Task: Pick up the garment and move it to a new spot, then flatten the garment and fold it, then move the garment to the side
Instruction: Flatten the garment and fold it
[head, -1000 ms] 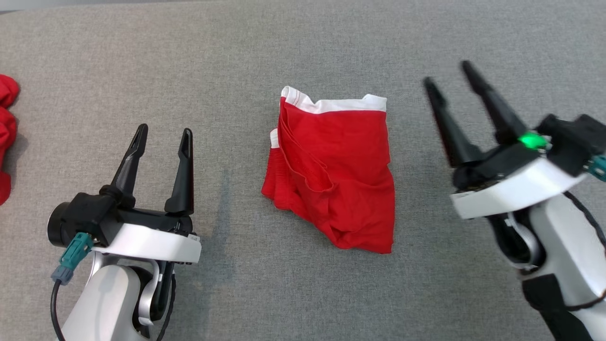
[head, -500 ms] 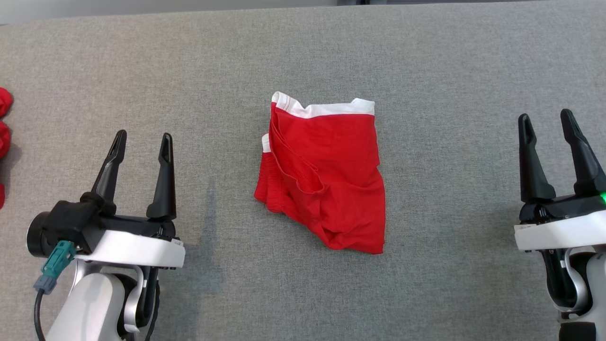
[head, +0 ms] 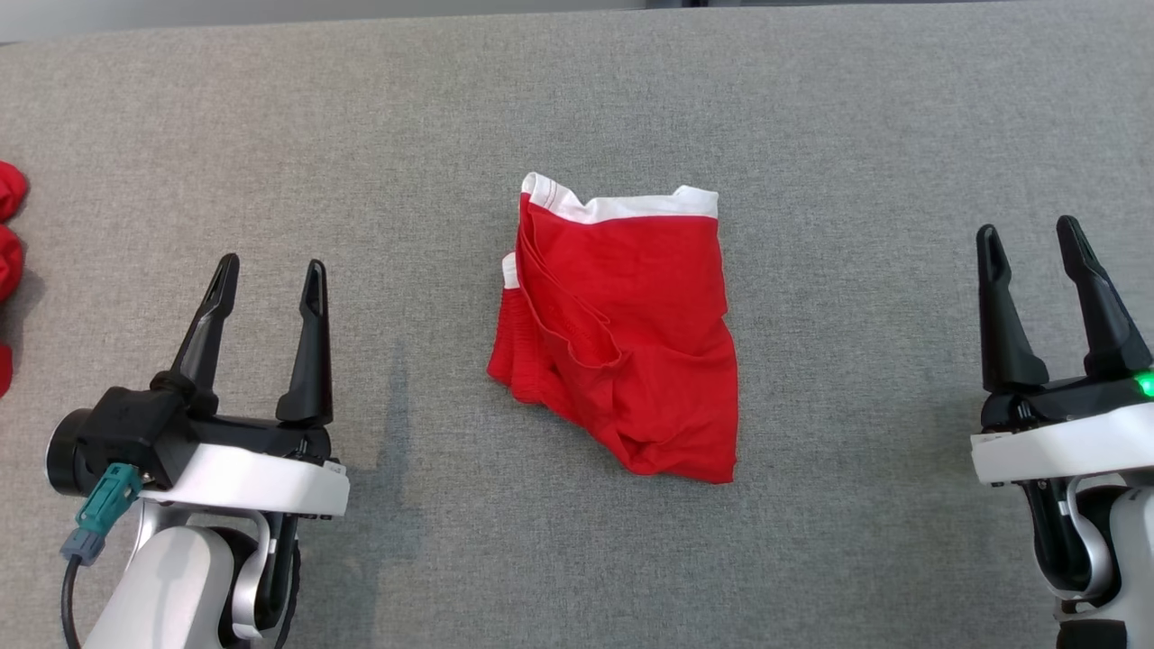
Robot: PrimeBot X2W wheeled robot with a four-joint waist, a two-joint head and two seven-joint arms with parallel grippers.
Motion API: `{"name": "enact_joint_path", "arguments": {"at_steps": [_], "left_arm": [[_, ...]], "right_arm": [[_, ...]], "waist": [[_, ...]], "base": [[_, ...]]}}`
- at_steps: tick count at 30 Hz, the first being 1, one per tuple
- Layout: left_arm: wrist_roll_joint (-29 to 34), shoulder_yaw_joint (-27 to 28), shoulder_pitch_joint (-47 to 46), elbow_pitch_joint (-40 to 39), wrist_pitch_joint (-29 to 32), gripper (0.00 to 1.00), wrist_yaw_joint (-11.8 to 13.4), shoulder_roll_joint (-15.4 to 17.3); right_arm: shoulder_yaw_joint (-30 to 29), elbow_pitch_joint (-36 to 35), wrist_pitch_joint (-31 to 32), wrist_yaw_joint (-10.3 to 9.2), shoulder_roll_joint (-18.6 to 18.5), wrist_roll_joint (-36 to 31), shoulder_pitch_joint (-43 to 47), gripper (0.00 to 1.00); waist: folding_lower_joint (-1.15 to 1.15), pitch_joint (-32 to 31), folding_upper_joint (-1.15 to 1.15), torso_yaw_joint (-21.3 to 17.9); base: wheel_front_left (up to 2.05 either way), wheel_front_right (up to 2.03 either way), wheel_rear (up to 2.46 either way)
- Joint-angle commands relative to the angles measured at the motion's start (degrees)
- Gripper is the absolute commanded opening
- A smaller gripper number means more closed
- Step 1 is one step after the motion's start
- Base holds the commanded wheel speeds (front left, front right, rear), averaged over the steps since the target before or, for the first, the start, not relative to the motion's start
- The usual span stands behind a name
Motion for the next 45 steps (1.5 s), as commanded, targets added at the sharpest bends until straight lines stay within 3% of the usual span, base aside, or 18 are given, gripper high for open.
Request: {"name": "enact_joint_path", "arguments": {"at_steps": [1,2,3,4,5,12,14,21,31,45], "left_arm": [[-0.18,0.01,-0.52,-0.18,0.01,1.00,0.27,0.18],[-0.20,-0.01,-0.62,-0.22,0.02,1.00,0.29,0.18],[-0.24,-0.06,-0.74,-0.27,0.00,1.00,0.29,0.17],[-0.25,-0.09,-0.86,-0.25,-0.05,1.00,0.28,0.17],[-0.26,-0.10,-1.00,-0.30,-0.09,1.00,0.29,0.16],[-0.25,-0.65,-2.18,-0.20,-0.51,1.00,-0.10,-0.27],[-0.31,-0.95,-2.89,0.14,-0.72,1.00,-0.33,-0.55],[-0.27,-1.98,-3.58,1.52,-1.26,1.00,-1.11,-1.59],[-0.33,-2.10,-4.09,2.90,-2.03,1.00,-1.37,-2.46],[-0.23,-2.02,-3.50,3.64,-2.38,1.00,-1.58,-3.27]], "right_arm": [[0.45,-0.22,0.47,0.03,-0.52,-0.02,-0.54,1.00],[0.72,-0.17,0.60,0.03,-0.64,0.20,-0.83,1.00],[1.01,-0.05,0.86,0.03,-0.80,0.31,-1.08,0.75],[1.64,0.12,1.17,0.03,-0.93,0.60,-1.28,0.05],[2.66,0.39,1.60,0.03,-1.10,0.73,-1.39,0.00],[14.68,1.97,4.22,0.03,-1.76,4.72,-5.12,0.00],[20.79,4.20,5.41,0.03,-1.85,8.06,-7.76,0.00],[30.91,10.75,5.90,0.03,-2.69,12.04,-12.91,0.00],[40.63,17.75,5.29,0.04,-3.67,16.34,-18.85,0.00],[52.75,16.10,5.94,0.04,-2.17,17.81,-24.36,0.00]], "waist": [[0.00,0.09,0.00,0.07],[0.00,0.17,0.00,0.14],[0.00,0.27,0.00,0.23],[0.00,0.35,0.00,0.34],[0.00,0.46,0.00,0.45],[0.00,2.10,0.00,1.78],[0.00,2.72,0.00,2.52],[0.00,3.61,0.00,4.37],[0.00,3.95,0.00,5.74],[0.00,3.19,0.00,6.30]], "base": [[0.00,0.00,0.00],[0.00,0.00,0.00],[0.00,0.00,0.00],[0.00,0.00,0.00],[0.00,0.00,0.00],[0.00,0.00,0.00],[0.00,0.00,0.00],[0.00,0.00,0.00],[0.00,0.00,0.00],[0.00,0.00,0.00]]}}
